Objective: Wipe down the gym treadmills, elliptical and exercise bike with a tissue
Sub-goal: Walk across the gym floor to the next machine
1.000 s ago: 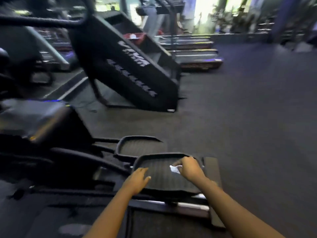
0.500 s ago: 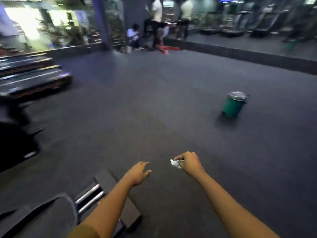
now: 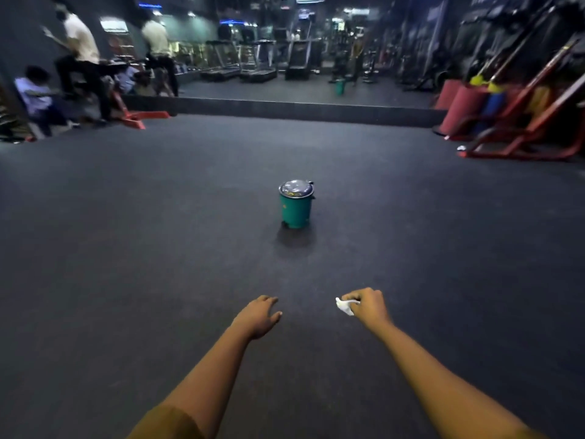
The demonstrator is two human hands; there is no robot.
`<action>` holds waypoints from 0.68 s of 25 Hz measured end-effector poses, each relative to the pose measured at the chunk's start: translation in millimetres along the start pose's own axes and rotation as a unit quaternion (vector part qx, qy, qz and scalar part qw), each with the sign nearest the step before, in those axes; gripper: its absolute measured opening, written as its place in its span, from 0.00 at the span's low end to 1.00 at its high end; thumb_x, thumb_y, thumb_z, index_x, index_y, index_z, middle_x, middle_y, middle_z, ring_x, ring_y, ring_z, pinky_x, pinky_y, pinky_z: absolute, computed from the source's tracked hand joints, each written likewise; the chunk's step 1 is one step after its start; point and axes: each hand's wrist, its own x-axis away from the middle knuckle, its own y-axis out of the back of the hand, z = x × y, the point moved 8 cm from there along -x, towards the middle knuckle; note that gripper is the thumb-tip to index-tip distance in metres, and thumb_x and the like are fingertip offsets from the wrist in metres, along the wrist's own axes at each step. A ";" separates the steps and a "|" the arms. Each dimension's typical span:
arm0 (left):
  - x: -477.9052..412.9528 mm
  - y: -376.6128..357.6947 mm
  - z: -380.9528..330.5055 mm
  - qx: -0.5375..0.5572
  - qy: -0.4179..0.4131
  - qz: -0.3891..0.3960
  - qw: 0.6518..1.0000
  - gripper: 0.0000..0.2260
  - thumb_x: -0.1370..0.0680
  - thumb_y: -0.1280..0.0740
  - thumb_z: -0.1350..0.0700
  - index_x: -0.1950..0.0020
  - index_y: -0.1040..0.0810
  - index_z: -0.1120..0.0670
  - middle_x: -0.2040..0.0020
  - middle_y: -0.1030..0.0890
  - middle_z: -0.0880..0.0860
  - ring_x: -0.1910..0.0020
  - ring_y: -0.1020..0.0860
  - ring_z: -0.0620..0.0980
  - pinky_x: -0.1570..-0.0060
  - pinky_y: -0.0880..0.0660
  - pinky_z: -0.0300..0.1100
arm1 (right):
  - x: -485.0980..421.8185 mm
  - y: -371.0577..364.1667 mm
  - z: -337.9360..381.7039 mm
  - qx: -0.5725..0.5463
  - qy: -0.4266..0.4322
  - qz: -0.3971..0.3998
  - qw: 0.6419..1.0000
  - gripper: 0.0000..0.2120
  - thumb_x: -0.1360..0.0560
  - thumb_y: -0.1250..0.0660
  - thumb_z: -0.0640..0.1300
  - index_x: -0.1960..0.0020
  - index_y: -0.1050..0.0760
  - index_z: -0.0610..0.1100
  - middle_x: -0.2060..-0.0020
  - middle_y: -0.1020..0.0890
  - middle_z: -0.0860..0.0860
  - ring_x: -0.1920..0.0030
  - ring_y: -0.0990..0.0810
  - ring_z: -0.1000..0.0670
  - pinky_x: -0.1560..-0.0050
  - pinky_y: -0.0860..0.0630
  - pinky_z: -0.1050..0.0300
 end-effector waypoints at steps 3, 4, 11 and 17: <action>-87.1 34.7 -10.8 0.005 -0.013 0.006 1.000 0.24 0.18 0.43 0.49 0.24 0.40 0.56 0.25 0.37 0.56 0.27 0.37 0.54 0.31 0.40 0.44 | -81.0 24.9 11.1 0.000 -0.013 -0.010 1.000 0.06 0.29 0.28 0.46 0.55 0.15 0.45 0.57 0.16 0.42 0.53 0.17 0.50 0.55 0.23 0.55; -112.1 44.6 -13.0 0.009 -0.017 0.008 1.000 0.24 0.18 0.43 0.49 0.24 0.40 0.56 0.25 0.37 0.56 0.28 0.37 0.54 0.31 0.40 0.44 | -106.4 31.6 15.2 -0.001 -0.013 -0.018 1.000 0.06 0.29 0.28 0.44 0.54 0.16 0.44 0.56 0.16 0.42 0.52 0.17 0.49 0.54 0.24 0.56; -280.0 100.3 15.4 0.015 -0.016 0.007 1.000 0.24 0.18 0.43 0.48 0.24 0.40 0.55 0.26 0.37 0.56 0.28 0.37 0.53 0.31 0.39 0.44 | -283.6 13.4 46.9 -0.016 -0.017 -0.013 1.000 0.08 0.28 0.29 0.45 0.49 0.17 0.47 0.52 0.16 0.47 0.50 0.18 0.51 0.53 0.25 0.59; -437.3 179.5 65.4 0.048 0.028 -0.014 0.998 0.24 0.18 0.43 0.49 0.24 0.40 0.55 0.26 0.36 0.56 0.28 0.36 0.53 0.32 0.40 0.43 | -480.8 -7.3 116.9 -0.016 0.012 0.031 0.999 0.10 0.28 0.32 0.39 0.48 0.17 0.45 0.49 0.17 0.46 0.48 0.19 0.48 0.48 0.25 0.59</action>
